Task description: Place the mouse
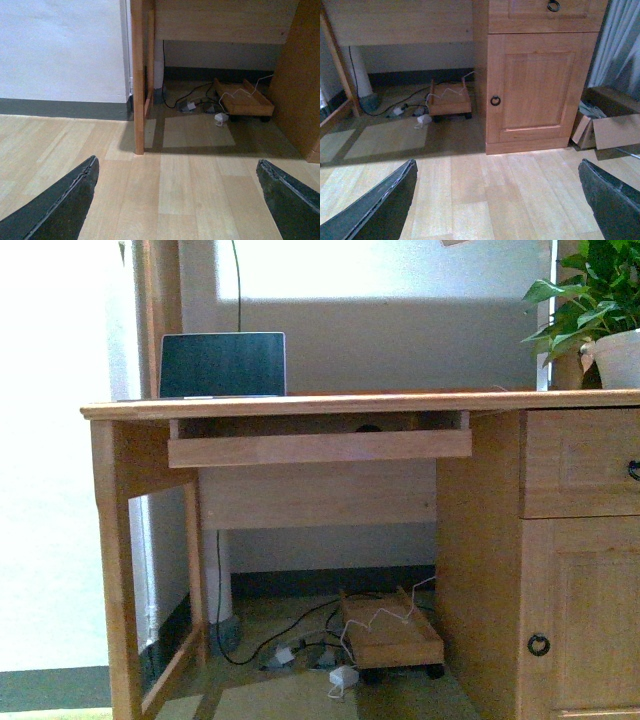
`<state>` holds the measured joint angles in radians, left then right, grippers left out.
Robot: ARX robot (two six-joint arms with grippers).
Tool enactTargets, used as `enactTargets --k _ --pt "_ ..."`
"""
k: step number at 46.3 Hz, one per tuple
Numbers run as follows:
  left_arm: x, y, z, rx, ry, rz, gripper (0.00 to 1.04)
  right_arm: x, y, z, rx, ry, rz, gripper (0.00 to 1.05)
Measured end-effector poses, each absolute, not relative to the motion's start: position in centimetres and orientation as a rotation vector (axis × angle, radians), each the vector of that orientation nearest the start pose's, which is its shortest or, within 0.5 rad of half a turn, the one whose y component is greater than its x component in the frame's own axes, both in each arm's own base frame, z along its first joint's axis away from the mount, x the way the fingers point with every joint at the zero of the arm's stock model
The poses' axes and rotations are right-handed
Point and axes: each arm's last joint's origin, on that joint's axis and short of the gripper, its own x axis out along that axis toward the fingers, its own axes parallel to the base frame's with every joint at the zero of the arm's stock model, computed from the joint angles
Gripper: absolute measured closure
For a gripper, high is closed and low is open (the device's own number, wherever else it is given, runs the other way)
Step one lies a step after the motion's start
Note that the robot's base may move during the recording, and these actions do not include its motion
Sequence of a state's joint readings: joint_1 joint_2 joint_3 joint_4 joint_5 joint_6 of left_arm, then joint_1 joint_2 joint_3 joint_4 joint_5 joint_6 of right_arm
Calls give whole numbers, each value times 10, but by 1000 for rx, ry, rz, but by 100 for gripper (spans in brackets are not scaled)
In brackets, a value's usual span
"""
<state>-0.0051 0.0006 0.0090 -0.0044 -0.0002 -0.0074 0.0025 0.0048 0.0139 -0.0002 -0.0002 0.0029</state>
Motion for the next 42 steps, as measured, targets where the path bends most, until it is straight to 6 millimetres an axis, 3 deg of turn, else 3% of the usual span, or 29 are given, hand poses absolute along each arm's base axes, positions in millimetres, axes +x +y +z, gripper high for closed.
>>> enactTargets --k 42 --pt "97 0 166 -8 -4 -5 8 97 0 168 3 -9 3 7"
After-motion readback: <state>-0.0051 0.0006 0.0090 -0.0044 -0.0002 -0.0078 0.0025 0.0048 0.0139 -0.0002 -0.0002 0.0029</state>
